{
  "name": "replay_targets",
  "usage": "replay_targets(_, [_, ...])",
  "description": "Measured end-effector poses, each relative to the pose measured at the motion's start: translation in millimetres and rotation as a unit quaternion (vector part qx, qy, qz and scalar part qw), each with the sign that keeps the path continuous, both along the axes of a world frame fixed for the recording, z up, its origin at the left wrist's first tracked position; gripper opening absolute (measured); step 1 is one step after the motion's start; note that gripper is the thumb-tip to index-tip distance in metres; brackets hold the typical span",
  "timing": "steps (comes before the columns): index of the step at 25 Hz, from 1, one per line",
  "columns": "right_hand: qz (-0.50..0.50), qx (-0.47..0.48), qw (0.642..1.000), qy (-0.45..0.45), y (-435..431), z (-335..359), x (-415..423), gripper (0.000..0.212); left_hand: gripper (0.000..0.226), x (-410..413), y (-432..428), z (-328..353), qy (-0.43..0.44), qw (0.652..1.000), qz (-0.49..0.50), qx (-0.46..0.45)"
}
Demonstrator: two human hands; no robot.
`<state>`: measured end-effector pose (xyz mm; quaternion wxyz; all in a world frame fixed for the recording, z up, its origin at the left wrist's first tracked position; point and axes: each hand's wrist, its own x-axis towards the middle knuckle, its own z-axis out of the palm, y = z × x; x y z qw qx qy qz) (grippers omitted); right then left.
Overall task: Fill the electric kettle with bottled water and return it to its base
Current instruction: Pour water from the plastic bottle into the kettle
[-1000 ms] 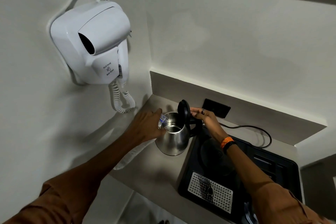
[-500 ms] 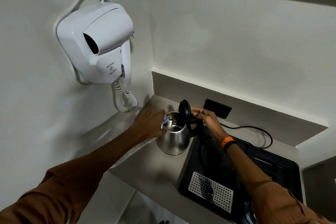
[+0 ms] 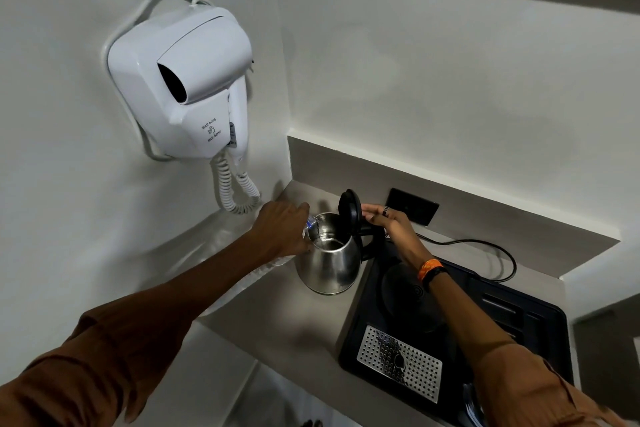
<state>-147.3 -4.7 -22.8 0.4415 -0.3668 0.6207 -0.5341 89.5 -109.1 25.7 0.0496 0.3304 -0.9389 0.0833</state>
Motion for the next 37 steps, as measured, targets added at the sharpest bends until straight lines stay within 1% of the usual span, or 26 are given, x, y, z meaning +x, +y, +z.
replay_targets(4, [0.002,-0.002,1.0,-0.001,-1.2,-1.3,-0.8,0.03,0.046,2.1,1.5,2.0,-0.013,1.0,0.003,0.005])
replay_targets(12, [-0.002,0.007,1.0,0.004,-0.6,1.9,1.0,0.031,0.046,-0.7,7.2,10.5,-0.066,0.997,0.022,-0.012])
replay_targets(18, [0.0,0.004,1.0,0.005,-0.8,-2.2,-1.4,0.032,0.045,-0.9,9.5,16.2,-0.077,0.997,0.03,-0.011])
replay_targets(24, [0.0,0.004,1.0,-0.005,-2.6,-3.7,-0.7,0.031,0.049,-2.9,8.1,19.7,-0.088,0.996,0.031,0.0])
replay_targets(37, [-0.011,0.002,1.0,-0.015,-0.6,3.8,4.5,0.033,0.05,-3.1,6.8,18.0,-0.088,0.996,0.025,0.0])
